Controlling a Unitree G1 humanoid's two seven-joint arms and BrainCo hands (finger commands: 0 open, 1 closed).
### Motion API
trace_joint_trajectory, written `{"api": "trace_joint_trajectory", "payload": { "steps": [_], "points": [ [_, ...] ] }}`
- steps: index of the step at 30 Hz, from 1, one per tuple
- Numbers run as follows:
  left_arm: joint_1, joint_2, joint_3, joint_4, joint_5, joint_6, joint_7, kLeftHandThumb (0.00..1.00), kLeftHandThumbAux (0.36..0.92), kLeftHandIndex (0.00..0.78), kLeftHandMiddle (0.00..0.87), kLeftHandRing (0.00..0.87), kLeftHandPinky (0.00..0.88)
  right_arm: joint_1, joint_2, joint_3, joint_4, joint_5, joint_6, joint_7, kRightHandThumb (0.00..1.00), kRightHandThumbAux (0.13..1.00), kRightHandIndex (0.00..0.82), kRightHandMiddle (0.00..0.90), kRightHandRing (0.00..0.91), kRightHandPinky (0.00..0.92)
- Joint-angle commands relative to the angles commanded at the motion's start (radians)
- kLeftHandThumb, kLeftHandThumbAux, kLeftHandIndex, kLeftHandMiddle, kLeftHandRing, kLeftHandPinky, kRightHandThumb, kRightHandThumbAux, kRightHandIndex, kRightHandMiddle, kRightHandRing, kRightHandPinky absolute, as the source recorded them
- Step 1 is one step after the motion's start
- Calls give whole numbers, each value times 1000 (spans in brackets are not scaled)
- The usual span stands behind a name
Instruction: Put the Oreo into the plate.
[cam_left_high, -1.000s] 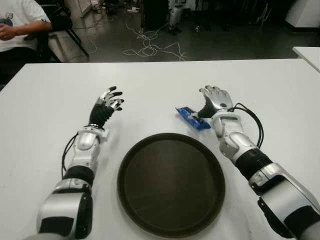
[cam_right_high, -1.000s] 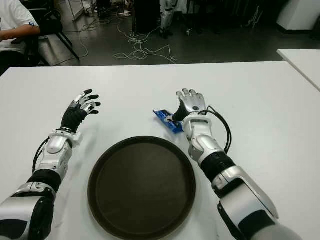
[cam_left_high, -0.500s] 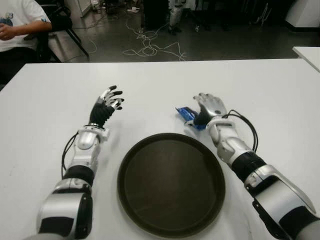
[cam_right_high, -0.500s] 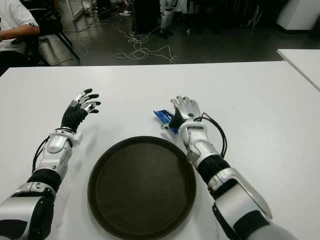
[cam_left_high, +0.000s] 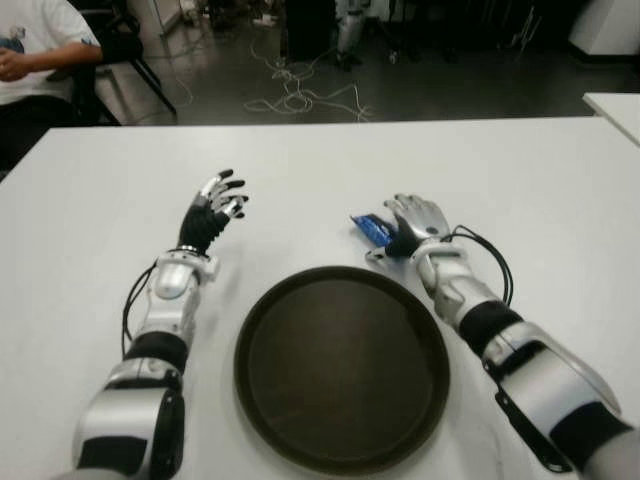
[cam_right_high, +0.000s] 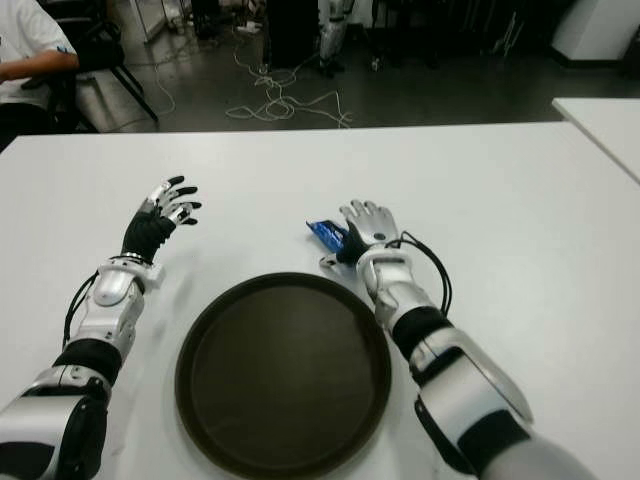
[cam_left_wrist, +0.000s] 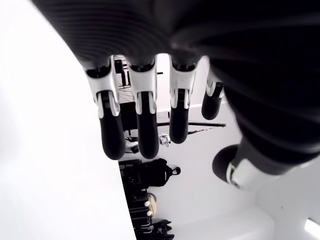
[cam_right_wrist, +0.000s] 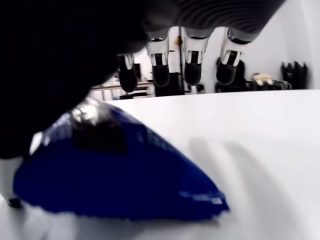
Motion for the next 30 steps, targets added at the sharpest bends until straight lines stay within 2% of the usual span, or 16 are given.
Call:
{"api": "trace_joint_trajectory", "payload": {
  "steps": [13,15,18,24,26,30],
  "points": [
    [1,1,9,0,-14,0,-22,169,622,119,206,253,345,-32,7,-8,72,31,-15,-19,0,566,0,2,29,99],
    [1,1,11,0,-17,2,-27,176,619,119,207,252,342,-35,7,-13,83,38,-18,-29,0,567,1,20,53,127],
    [1,0,12,-1,-19,3,-28,185,616,116,207,249,341,-42,6,-18,99,47,-21,-40,0,573,36,72,115,191],
    [1,1,10,-1,-21,6,-26,188,612,116,206,251,348,-52,0,-22,112,61,-33,-53,0,589,114,136,176,233],
    [1,2,10,-2,-22,7,-27,182,611,116,208,251,347,-55,-5,-25,114,67,-40,-57,0,621,204,225,263,317],
    [4,3,7,-8,-19,7,-26,168,610,117,202,250,348,-61,-9,-33,116,76,-47,-50,0,643,302,307,342,389]
  ]
}}
